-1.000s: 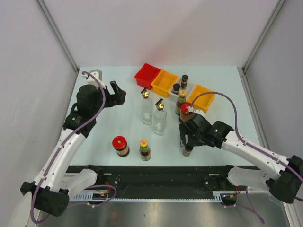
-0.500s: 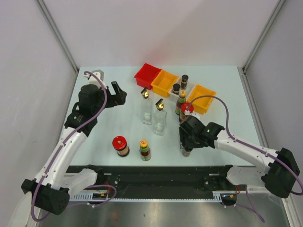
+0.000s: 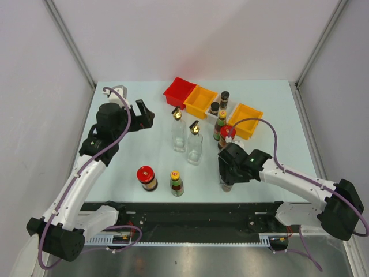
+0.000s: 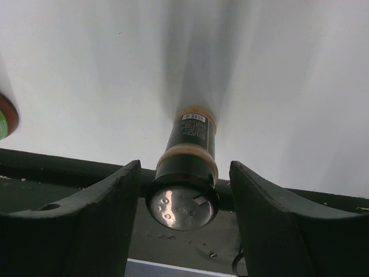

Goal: Organize the condiment bottles
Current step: Pick up the bottle from the corner of the board, then place the bottle in the storage box.

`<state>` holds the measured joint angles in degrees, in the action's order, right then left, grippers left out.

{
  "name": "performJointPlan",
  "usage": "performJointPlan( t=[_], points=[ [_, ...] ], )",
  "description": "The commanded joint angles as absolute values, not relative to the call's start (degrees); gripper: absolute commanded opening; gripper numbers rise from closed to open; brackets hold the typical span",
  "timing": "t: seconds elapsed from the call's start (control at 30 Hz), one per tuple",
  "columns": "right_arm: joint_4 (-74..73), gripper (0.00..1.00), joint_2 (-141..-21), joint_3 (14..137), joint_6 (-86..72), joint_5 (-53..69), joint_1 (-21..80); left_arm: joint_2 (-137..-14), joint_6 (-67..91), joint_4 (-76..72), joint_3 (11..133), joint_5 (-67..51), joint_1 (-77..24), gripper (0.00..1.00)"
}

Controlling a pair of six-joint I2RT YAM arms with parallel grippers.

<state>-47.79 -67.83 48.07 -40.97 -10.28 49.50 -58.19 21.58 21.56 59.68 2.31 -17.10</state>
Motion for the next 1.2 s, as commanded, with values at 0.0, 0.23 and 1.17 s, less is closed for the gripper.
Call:
performJointPlan(
  t=[0.0, 0.23, 1.17],
  points=[
    [-49.3, 0.68, -67.4, 47.8, -42.4, -12.1, 50.2, -58.1, 22.3, 19.6, 59.2, 1.4, -16.6, 1.00],
    [-49.7, 0.25, -66.6, 47.8, -43.4, -13.4, 50.5, -57.8, 22.1, 19.7, 59.1, 1.5, -16.7, 1.00],
    [-52.0, 0.00, -74.1, 91.8, -17.1, -19.6, 20.0, -59.3, 21.5, 20.4, 60.7, 2.2, -16.6, 1.00]
  ],
)
